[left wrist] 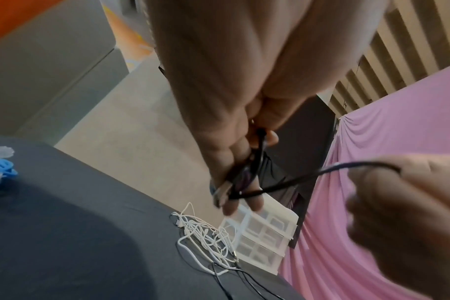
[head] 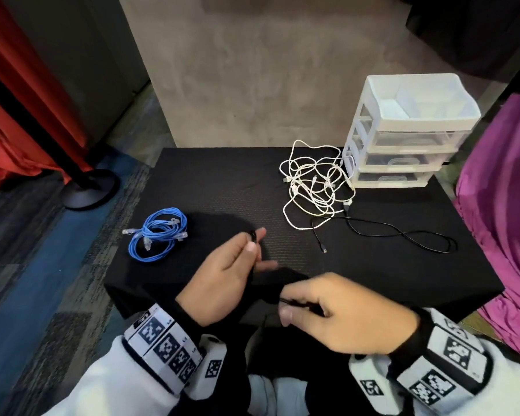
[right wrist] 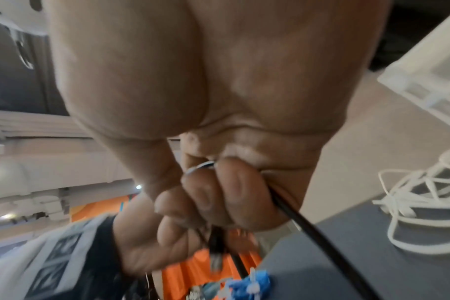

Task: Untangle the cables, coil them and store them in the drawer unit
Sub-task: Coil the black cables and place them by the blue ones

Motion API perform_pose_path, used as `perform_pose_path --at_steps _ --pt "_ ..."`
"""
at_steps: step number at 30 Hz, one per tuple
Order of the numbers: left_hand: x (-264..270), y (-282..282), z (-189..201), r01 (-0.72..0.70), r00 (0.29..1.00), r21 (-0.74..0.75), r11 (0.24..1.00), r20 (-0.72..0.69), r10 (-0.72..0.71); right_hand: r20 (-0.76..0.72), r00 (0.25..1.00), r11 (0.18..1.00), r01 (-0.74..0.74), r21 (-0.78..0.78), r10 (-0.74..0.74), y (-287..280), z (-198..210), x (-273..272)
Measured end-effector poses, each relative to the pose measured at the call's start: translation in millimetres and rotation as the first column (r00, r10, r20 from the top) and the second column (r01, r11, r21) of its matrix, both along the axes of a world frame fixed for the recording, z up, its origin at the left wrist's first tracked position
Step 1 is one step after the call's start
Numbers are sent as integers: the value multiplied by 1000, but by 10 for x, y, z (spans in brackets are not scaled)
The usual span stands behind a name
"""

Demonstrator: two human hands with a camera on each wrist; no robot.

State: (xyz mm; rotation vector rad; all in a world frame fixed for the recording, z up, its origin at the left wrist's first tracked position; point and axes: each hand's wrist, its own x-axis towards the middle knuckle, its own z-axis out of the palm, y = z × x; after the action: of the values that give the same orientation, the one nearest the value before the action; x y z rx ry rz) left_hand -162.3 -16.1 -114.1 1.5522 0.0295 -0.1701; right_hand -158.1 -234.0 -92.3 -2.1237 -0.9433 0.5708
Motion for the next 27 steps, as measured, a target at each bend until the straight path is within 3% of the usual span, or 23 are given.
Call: perform_pose_path --at_steps 3,7,10,14,16,18,20,22,25,27 --pt "-102 -38 27 125 992 125 984 -14 -124 6 996 992 89 86 -90 -29 136 103" --pt "-259 -159 139 259 962 -29 965 -81 -261 -80 948 900 317 300 -307 -37 152 326" --pt "-294 -167 249 248 965 -153 957 -45 -257 -204 896 817 444 368 -395 -80 5 510" --pt "-254 -134 427 139 989 -394 908 17 -145 -336 859 797 494 346 -387 3 -389 460" --pt "-179 -102 458 28 999 -521 853 1 -32 -349 862 838 470 276 -368 112 -582 292" --pt "-81 -69 413 -86 995 -541 837 -10 97 -361 879 901 394 185 -310 211 -668 79" --pt "11 -36 331 -172 980 -426 888 19 199 -329 919 958 264 110 -216 271 -648 -83" --pt "50 -7 237 -194 974 -204 959 79 214 -275 952 983 162 90 -132 281 -523 -154" --pt "22 36 122 -104 988 102 989 124 91 -139 982 985 139 105 -124 189 -205 -81" --pt "-19 45 97 -27 995 203 979 102 6 -113 985 981 142 131 -127 92 -3 14"
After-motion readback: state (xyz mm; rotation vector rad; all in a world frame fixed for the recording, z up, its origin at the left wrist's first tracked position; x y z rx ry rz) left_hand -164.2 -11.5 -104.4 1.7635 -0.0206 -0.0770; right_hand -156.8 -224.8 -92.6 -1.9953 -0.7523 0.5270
